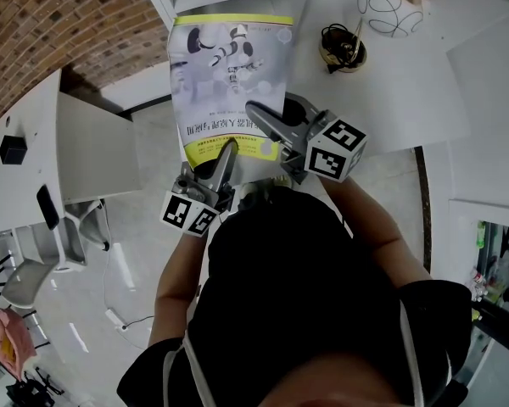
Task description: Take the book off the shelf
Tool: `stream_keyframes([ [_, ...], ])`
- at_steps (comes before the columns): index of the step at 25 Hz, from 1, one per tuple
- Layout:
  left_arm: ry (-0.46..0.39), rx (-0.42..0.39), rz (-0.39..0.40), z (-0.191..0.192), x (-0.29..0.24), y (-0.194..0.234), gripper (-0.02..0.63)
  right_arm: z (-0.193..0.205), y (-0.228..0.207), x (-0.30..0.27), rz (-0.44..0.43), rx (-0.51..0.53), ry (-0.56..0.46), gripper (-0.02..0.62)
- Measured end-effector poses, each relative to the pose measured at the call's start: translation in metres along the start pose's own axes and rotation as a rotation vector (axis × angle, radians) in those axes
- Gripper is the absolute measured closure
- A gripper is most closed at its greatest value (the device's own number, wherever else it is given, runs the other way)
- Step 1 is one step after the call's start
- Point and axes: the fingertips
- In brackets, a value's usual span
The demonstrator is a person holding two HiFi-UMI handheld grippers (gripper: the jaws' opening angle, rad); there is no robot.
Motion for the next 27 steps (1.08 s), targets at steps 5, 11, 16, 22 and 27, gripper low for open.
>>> stream_keyframes([
  [5, 0.001, 0.001, 0.005, 0.0009, 0.0009, 0.0014, 0.457, 0.0022, -0.0003, -0.0003, -0.004, 0.007, 0.008, 0.471],
  [11, -0.004, -0.001, 0.005, 0.0007, 0.0009, 0.0004, 0.457, 0.0025, -0.0001, 0.0004, -0.003, 0.006, 0.009, 0.471],
  [16, 0.0, -0.013, 0.017, -0.0027, -0.0016, 0.0003, 0.457, -0.0004, -0.0006, -0.0001, 0.004, -0.002, 0.0, 0.471],
  [22, -0.009, -0.025, 0.018, -0.0052, -0.0016, -0.0015, 0.457, -0.0031, 0.0015, 0.0002, -0.004, -0.003, -0.009, 0.472],
  [27, -0.005, -0.025, 0.018, -0.0048, -0.0015, -0.0023, 0.457, -0.0033, 0.0018, 0.0008, -0.006, -0.008, -0.01, 0.472],
])
Point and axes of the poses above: the fingertips, and each gripper's own axes: x backward along the fingers, y to its left, z out of its underside, and after that the axes turned 8 degrees about -y, right-handed
